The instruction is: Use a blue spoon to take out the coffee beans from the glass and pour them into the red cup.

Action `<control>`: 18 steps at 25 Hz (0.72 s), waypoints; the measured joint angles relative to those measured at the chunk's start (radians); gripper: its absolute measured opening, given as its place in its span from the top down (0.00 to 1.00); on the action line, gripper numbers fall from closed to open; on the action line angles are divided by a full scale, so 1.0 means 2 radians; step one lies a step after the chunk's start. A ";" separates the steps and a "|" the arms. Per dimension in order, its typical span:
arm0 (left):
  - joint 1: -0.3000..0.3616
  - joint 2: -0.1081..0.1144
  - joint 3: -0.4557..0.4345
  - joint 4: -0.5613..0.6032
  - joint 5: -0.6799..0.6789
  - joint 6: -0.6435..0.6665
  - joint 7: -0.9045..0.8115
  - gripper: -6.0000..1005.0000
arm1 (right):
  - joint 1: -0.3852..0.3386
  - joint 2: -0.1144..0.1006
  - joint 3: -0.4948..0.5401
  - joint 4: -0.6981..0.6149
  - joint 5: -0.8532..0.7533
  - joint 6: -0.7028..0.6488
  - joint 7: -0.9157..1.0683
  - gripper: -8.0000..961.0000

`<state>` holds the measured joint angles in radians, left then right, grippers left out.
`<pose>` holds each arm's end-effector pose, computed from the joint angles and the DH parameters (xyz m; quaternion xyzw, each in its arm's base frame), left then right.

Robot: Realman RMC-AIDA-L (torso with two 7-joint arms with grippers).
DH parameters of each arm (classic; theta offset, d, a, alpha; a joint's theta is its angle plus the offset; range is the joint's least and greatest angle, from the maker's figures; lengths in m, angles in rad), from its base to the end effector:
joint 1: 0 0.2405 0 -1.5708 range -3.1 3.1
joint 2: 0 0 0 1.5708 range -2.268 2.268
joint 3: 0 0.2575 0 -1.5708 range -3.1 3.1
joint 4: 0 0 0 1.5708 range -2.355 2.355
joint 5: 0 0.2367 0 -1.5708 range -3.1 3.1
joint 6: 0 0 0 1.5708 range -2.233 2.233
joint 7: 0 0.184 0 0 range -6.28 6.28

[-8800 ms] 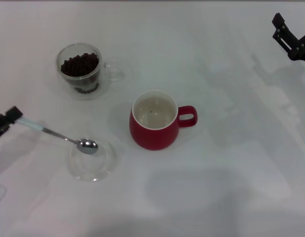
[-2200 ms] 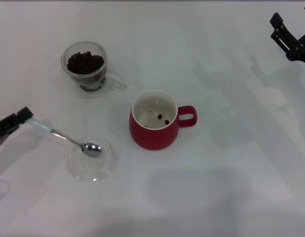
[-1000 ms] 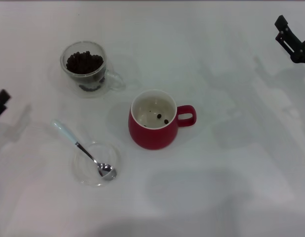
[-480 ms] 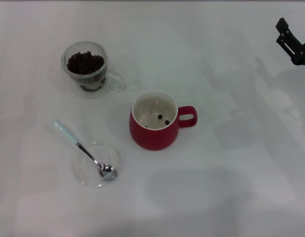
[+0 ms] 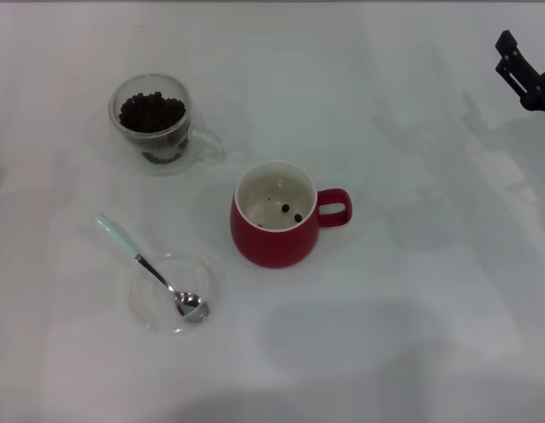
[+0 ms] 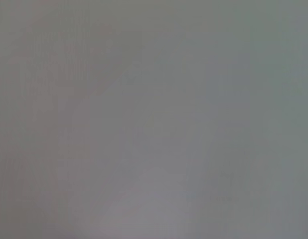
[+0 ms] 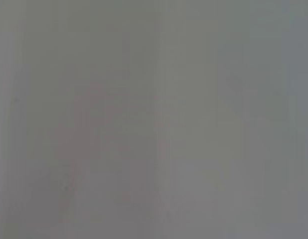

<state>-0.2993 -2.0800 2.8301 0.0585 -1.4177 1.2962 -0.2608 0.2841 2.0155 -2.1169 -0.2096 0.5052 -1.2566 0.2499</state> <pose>-0.4047 0.3133 -0.0132 -0.6470 -0.2923 -0.2894 0.6420 0.3662 0.3405 -0.0136 -0.7132 0.2180 0.3138 0.5877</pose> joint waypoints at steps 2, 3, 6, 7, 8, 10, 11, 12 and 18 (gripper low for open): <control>-0.003 0.000 0.000 -0.001 -0.002 0.000 0.000 0.12 | 0.001 0.000 0.000 -0.002 0.006 0.000 0.000 0.09; -0.005 0.000 0.000 -0.001 -0.004 -0.001 0.001 0.12 | 0.001 0.000 0.000 -0.003 0.009 0.000 0.000 0.09; -0.011 0.000 0.000 -0.001 -0.015 -0.001 0.012 0.12 | 0.001 0.000 0.000 -0.005 0.018 0.000 -0.002 0.09; -0.014 0.000 0.000 0.000 -0.018 -0.001 0.018 0.12 | 0.001 0.000 0.000 -0.006 0.019 0.000 -0.003 0.09; -0.015 0.000 0.000 0.000 -0.020 -0.002 0.023 0.12 | 0.001 0.000 0.001 -0.006 0.019 -0.001 -0.003 0.09; -0.018 0.000 0.000 0.000 -0.023 -0.003 0.033 0.12 | 0.001 0.000 0.005 -0.009 0.020 -0.002 -0.003 0.09; -0.019 0.000 0.000 0.000 -0.026 -0.004 0.034 0.12 | 0.001 0.000 0.008 -0.011 0.020 -0.002 -0.003 0.09; -0.021 0.000 0.000 0.000 -0.028 -0.005 0.035 0.12 | 0.001 0.000 0.010 -0.012 0.020 -0.002 -0.003 0.09; -0.030 0.000 0.000 0.001 -0.033 -0.019 0.034 0.12 | 0.005 0.000 0.014 -0.014 0.021 0.000 -0.003 0.09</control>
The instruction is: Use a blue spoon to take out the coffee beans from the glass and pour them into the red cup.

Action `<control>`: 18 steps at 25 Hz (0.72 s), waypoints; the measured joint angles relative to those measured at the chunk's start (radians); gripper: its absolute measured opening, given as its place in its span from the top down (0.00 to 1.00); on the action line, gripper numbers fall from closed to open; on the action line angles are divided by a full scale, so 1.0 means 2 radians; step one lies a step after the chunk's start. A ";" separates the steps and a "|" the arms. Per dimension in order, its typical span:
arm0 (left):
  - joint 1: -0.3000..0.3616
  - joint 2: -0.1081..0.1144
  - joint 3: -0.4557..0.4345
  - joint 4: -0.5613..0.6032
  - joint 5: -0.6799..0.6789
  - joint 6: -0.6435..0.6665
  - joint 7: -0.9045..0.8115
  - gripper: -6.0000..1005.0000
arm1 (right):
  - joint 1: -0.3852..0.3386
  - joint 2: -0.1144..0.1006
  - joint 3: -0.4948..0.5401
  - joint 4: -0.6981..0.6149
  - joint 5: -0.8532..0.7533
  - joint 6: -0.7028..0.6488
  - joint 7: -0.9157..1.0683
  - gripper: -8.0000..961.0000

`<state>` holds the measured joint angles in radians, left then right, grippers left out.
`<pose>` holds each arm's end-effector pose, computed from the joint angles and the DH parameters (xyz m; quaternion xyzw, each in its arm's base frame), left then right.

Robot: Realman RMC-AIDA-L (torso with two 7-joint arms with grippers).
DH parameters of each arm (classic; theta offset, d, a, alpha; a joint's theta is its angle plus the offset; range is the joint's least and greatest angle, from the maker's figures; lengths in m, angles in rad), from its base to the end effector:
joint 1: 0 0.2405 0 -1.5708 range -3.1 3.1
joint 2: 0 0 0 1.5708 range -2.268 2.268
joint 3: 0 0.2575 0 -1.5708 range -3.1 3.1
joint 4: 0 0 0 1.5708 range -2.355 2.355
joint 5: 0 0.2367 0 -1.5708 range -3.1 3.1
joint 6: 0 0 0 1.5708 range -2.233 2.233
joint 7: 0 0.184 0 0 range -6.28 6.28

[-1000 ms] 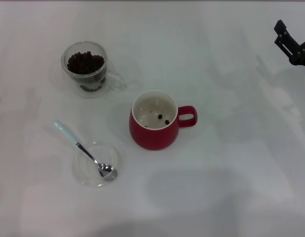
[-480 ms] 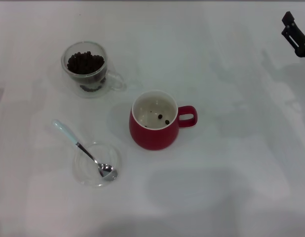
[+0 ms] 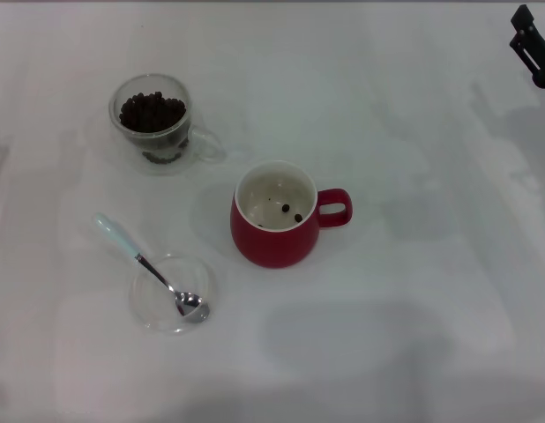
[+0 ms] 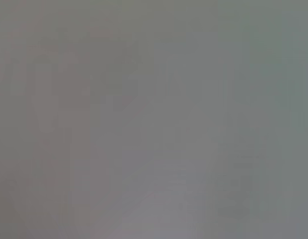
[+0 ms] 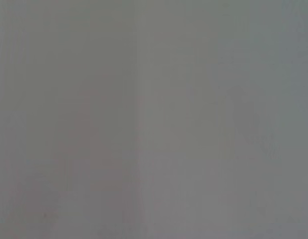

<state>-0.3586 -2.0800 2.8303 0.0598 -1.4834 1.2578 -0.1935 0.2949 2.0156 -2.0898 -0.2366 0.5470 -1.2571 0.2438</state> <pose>-0.3975 0.3370 -0.0079 -0.6429 -0.2753 -0.2760 0.6594 0.3602 0.3509 -0.0025 -0.6891 0.2187 0.3325 0.6056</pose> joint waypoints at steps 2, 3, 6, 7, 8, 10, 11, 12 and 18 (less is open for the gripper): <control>-0.002 0.000 0.000 0.000 -0.001 -0.002 -0.001 0.12 | 0.001 0.000 0.000 0.000 0.000 -0.001 0.000 0.09; -0.002 0.000 0.000 0.000 -0.001 -0.002 -0.002 0.12 | 0.002 0.000 0.000 0.000 0.000 -0.001 0.000 0.09; 0.000 0.000 0.000 0.001 0.000 -0.002 -0.002 0.13 | 0.002 0.000 0.000 -0.002 0.000 0.000 0.000 0.09; 0.002 0.000 0.001 0.004 0.001 -0.002 -0.002 0.13 | 0.002 0.000 0.000 -0.003 0.000 0.001 0.000 0.09; 0.002 0.000 0.001 0.004 0.001 -0.002 -0.002 0.13 | 0.002 0.000 0.000 -0.003 0.000 0.001 0.000 0.09; 0.005 0.000 0.003 0.006 0.002 -0.002 -0.003 0.13 | 0.002 0.000 0.000 -0.003 0.000 0.002 0.000 0.09; 0.006 0.000 0.004 0.007 0.003 -0.002 -0.004 0.13 | 0.002 0.000 0.000 -0.003 0.000 0.002 0.000 0.09; 0.008 0.000 0.004 0.007 0.003 -0.002 -0.005 0.13 | 0.002 0.000 0.000 -0.003 0.000 0.002 0.000 0.09; 0.014 0.000 0.006 0.013 0.007 -0.013 -0.004 0.12 | 0.001 0.000 -0.003 0.000 0.000 0.007 0.000 0.09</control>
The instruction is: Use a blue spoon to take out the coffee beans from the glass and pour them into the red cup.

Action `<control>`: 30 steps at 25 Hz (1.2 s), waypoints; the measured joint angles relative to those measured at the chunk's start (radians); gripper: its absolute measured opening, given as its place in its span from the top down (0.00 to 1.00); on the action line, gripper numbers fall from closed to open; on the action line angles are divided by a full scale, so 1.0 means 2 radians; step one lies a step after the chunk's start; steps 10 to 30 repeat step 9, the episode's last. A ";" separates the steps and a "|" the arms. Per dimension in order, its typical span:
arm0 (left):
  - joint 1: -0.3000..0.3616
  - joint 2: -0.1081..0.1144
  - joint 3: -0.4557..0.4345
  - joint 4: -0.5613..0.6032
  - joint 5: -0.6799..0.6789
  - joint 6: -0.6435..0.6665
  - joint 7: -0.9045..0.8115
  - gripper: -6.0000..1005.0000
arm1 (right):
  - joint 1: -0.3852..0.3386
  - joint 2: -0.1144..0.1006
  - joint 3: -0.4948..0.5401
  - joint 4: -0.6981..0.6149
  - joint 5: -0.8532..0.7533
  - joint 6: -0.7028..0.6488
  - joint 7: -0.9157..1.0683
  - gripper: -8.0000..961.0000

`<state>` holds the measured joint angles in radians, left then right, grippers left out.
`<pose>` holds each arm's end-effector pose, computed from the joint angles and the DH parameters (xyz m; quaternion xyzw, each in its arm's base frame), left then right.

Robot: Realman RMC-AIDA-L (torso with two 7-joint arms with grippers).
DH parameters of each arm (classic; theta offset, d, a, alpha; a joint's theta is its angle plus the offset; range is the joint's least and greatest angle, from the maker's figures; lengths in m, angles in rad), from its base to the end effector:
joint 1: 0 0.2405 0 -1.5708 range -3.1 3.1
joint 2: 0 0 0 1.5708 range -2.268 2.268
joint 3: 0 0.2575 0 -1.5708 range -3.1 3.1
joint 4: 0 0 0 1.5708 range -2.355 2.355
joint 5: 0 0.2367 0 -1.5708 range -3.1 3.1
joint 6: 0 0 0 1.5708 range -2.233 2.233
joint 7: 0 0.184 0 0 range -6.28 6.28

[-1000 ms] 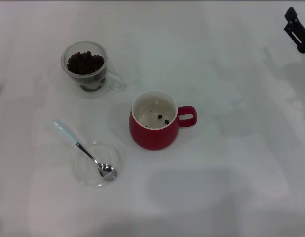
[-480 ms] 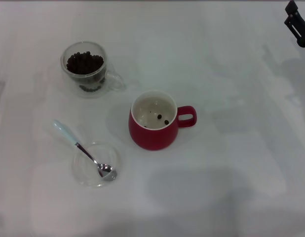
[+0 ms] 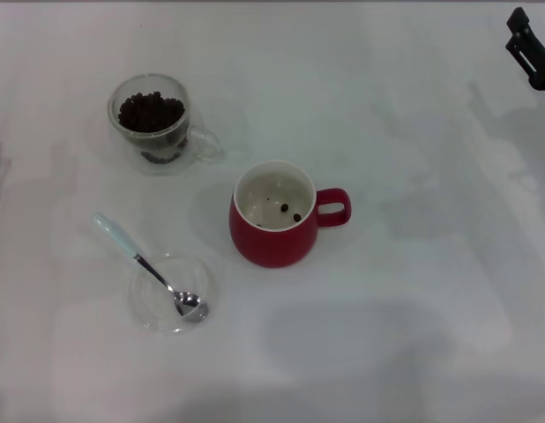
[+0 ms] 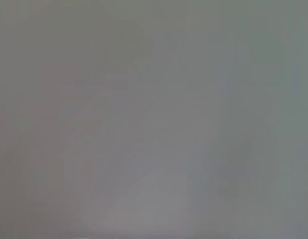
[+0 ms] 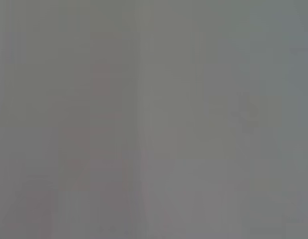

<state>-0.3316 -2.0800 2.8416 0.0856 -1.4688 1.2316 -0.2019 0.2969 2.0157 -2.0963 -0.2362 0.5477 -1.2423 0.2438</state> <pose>-0.4031 0.3267 -0.0204 -0.6485 -0.2982 -0.2693 0.6465 0.3614 0.3516 -0.0052 -0.6927 0.2226 0.3273 0.6029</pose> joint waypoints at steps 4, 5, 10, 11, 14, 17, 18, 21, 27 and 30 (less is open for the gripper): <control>0.001 0.000 0.000 0.000 0.005 -0.002 0.001 0.12 | 0.000 0.000 0.002 -0.001 0.000 0.006 0.002 0.09; 0.001 0.000 0.000 0.000 0.007 -0.001 0.001 0.12 | 0.000 0.000 0.003 -0.002 0.000 0.006 0.002 0.09; 0.001 -0.001 0.000 0.000 0.032 0.001 -0.001 0.12 | -0.001 0.000 0.000 -0.003 0.000 0.006 0.003 0.09; 0.001 -0.001 0.000 0.000 0.032 0.001 -0.001 0.12 | -0.001 0.000 0.000 -0.003 0.000 0.006 0.003 0.09; 0.001 -0.001 0.000 0.000 0.032 0.001 -0.001 0.12 | -0.001 0.000 0.000 -0.003 0.000 0.006 0.003 0.09; 0.001 -0.001 0.000 0.000 0.032 0.001 -0.001 0.12 | -0.001 0.000 0.000 -0.003 0.000 0.006 0.003 0.09; 0.001 -0.001 0.000 0.000 0.032 0.001 -0.001 0.12 | -0.001 0.000 0.000 -0.003 0.000 0.006 0.003 0.09; 0.001 -0.001 0.000 0.000 0.032 0.001 -0.001 0.12 | -0.001 0.000 0.000 -0.003 0.000 0.006 0.003 0.09; 0.001 -0.001 0.000 0.000 0.032 0.001 -0.001 0.12 | -0.001 0.000 0.000 -0.003 0.000 0.006 0.003 0.09; 0.001 -0.001 0.000 0.000 0.032 0.001 -0.001 0.12 | -0.001 0.000 0.000 -0.003 0.000 0.006 0.003 0.09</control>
